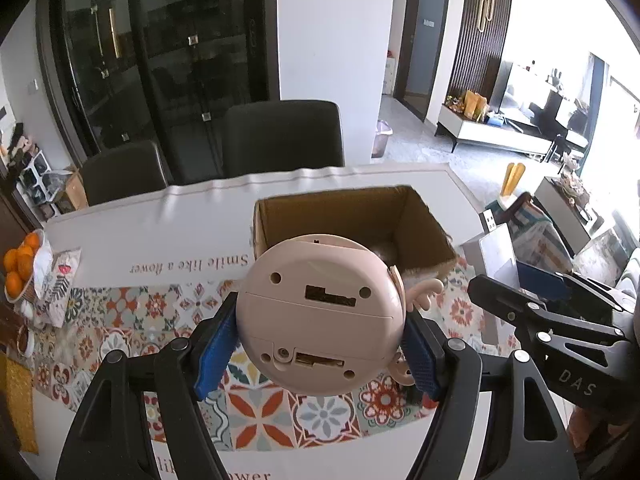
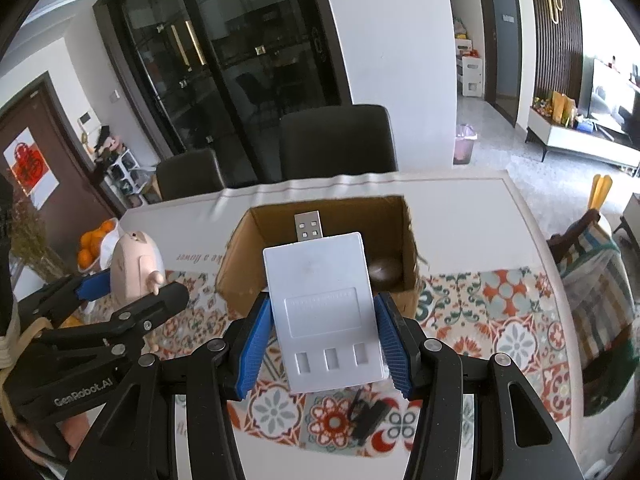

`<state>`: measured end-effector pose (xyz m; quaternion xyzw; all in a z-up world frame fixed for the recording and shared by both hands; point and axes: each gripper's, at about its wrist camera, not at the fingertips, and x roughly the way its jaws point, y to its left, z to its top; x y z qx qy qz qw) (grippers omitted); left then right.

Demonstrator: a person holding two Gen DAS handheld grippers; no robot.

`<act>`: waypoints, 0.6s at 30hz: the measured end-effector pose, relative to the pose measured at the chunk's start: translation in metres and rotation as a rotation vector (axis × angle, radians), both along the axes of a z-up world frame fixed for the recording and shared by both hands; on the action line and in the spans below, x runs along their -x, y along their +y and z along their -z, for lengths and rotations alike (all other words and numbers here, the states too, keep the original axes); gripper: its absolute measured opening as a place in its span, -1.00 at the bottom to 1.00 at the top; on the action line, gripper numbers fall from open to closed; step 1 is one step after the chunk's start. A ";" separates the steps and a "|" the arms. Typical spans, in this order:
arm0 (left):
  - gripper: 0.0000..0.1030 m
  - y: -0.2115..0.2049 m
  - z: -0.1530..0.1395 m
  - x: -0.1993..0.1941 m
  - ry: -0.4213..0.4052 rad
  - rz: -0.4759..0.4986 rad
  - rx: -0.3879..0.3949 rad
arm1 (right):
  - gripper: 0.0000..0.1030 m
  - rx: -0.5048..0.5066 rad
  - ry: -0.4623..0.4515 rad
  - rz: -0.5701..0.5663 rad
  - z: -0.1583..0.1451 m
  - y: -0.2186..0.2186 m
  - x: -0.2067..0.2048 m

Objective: Organize rigid objects
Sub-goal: 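Lift and carry the power bank and pink toy over the box with both tools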

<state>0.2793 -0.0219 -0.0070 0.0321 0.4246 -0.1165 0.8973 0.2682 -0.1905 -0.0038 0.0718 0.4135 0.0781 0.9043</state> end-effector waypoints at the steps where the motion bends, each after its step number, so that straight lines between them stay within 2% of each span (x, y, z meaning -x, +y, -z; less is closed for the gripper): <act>1: 0.43 -0.001 -0.001 -0.004 0.000 -0.002 -0.002 | 0.00 0.007 -0.001 0.000 -0.001 0.000 -0.005; 18: 0.43 -0.009 0.001 -0.062 0.036 -0.005 -0.018 | 0.00 0.026 0.047 0.005 0.004 -0.003 -0.068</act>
